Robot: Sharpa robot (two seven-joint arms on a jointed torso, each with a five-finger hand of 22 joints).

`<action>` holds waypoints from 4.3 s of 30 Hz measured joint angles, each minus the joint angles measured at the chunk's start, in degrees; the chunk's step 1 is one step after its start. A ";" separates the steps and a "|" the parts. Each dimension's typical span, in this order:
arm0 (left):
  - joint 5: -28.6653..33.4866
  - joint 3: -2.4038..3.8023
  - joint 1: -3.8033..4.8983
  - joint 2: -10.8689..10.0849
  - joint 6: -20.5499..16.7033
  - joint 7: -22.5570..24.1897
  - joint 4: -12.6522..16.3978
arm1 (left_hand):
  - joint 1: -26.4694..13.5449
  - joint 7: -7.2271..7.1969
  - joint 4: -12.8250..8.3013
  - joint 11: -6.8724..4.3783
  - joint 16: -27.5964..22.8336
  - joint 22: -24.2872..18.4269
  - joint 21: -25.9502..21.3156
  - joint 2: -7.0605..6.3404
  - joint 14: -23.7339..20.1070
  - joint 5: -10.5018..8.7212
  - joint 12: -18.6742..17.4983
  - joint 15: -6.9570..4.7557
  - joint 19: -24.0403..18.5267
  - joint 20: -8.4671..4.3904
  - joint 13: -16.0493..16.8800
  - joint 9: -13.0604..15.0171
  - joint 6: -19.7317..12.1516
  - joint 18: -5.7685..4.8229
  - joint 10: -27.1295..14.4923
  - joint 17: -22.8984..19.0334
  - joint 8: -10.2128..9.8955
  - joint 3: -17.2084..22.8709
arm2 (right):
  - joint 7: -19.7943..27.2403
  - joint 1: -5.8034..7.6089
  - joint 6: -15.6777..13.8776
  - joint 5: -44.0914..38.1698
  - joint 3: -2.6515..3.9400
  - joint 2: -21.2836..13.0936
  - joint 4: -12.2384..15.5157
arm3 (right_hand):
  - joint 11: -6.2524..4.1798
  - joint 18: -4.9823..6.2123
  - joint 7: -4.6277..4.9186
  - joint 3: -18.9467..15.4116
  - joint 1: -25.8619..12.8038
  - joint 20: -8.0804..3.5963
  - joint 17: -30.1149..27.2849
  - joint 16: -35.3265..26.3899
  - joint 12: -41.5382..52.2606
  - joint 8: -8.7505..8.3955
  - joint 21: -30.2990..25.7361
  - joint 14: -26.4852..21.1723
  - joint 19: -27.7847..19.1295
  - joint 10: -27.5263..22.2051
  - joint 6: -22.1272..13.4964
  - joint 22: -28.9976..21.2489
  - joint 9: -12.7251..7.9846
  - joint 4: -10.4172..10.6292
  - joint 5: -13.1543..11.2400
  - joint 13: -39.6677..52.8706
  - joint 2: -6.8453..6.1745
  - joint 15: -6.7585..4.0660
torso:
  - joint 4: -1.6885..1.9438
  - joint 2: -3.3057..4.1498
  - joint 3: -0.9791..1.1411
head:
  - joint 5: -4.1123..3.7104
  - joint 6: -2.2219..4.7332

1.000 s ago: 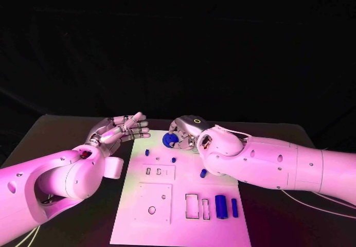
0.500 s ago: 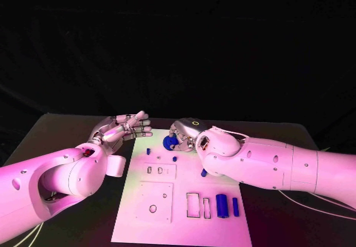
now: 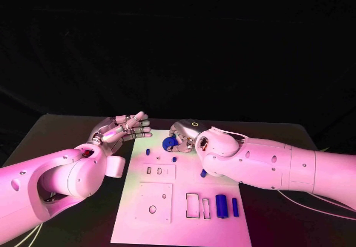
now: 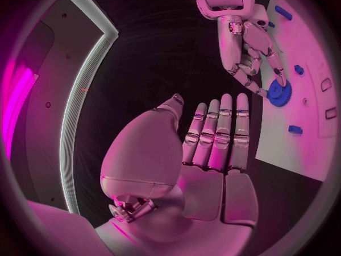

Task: Assemble the parts on the task board

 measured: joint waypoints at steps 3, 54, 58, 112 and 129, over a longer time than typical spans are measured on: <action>0.00 0.00 0.00 0.00 0.00 -0.01 0.00 | 0.00 0.00 0.00 0.00 0.00 0.07 0.00 0.00 0.00 0.00 -0.02 0.00 0.00 0.00 -0.04 -0.07 0.00 0.00 0.00 0.06 -0.27 0.00 | 0.03 0.00 0.34 0.21 0.00 0.13 -0.07 | 0.06 0.00 0.00 -5.01 -4.24 0.25 0.00 0.00 0.00 -0.32 -0.23 0.06 -0.16 -0.05 0.00 0.05 -0.06 0.28 -0.16 0.00 1.02 0.06 | 0.01 0.00 0.00 | -0.01 0.03; 0.00 -0.03 0.00 -0.60 0.04 -0.55 -0.93 | 0.23 0.00 -0.16 0.00 -0.44 0.27 0.28 0.23 0.00 0.00 -0.59 0.00 -0.83 0.00 -0.08 -0.11 0.00 -0.01 0.00 0.18 -0.67 -0.16 | 17.82 1.85 2.20 22.75 0.24 -28.34 7.00 | -0.66 -0.01 -0.75 -6.53 8.95 -0.24 0.02 -2.32 -1.87 -2.21 -5.58 0.15 -0.20 -1.47 4.26 0.01 -0.40 -4.67 2.08 -0.34 4.76 -0.30 | -0.94 -0.35 0.77 | -1.03 0.14; 0.00 -0.05 0.00 -0.47 0.04 -0.57 -1.16 | 0.23 0.00 -0.18 0.00 -0.44 0.27 0.27 0.23 0.00 0.00 -0.59 0.00 -0.83 0.00 -0.08 -0.11 0.00 -0.01 0.00 0.17 -0.67 -0.18 | 19.82 1.17 2.19 23.78 0.10 -29.15 6.31 | -0.66 -0.01 -0.75 -6.54 9.24 -0.24 0.02 -2.32 -1.87 -2.54 -5.58 0.16 -0.20 -1.47 4.26 0.01 -0.47 -4.67 2.63 -0.37 4.47 -0.30 | -0.94 -0.31 0.96 | -1.27 0.22; 0.00 -0.06 0.00 -0.27 0.19 -0.87 -1.74 | 0.46 0.00 -0.32 0.00 -0.66 0.36 0.50 0.45 0.00 0.00 -0.81 0.00 -0.83 0.00 -0.07 -0.10 0.00 -0.01 0.00 0.22 -0.90 -0.32 | 21.44 -3.13 -0.43 24.71 -0.04 -24.80 2.64 | -0.88 0.00 -1.11 -3.84 13.85 -0.24 -0.01 -1.42 -1.60 -2.98 -4.21 -0.05 -0.20 -0.82 6.46 0.02 -0.71 -6.40 0.04 0.30 6.95 -0.49 | -0.93 -0.25 1.06 | -1.04 -0.49; 0.00 -0.06 0.00 -0.29 0.27 -1.06 -1.75 | 0.46 0.00 -0.32 0.00 -0.66 0.41 0.50 0.45 0.00 0.00 -1.03 0.00 -1.03 0.20 -0.07 -0.10 0.00 -0.02 0.00 0.27 -0.90 -0.32 | 21.13 -3.31 -0.61 24.31 -0.04 -24.73 2.69 | -1.60 -0.01 -2.33 -1.44 14.51 -0.90 -0.01 -1.20 -1.08 -1.60 -3.55 -0.06 -0.01 -0.11 9.92 0.01 -0.31 -6.71 -1.45 0.34 7.61 -1.33 | -0.92 -0.24 1.03 | -1.12 -0.64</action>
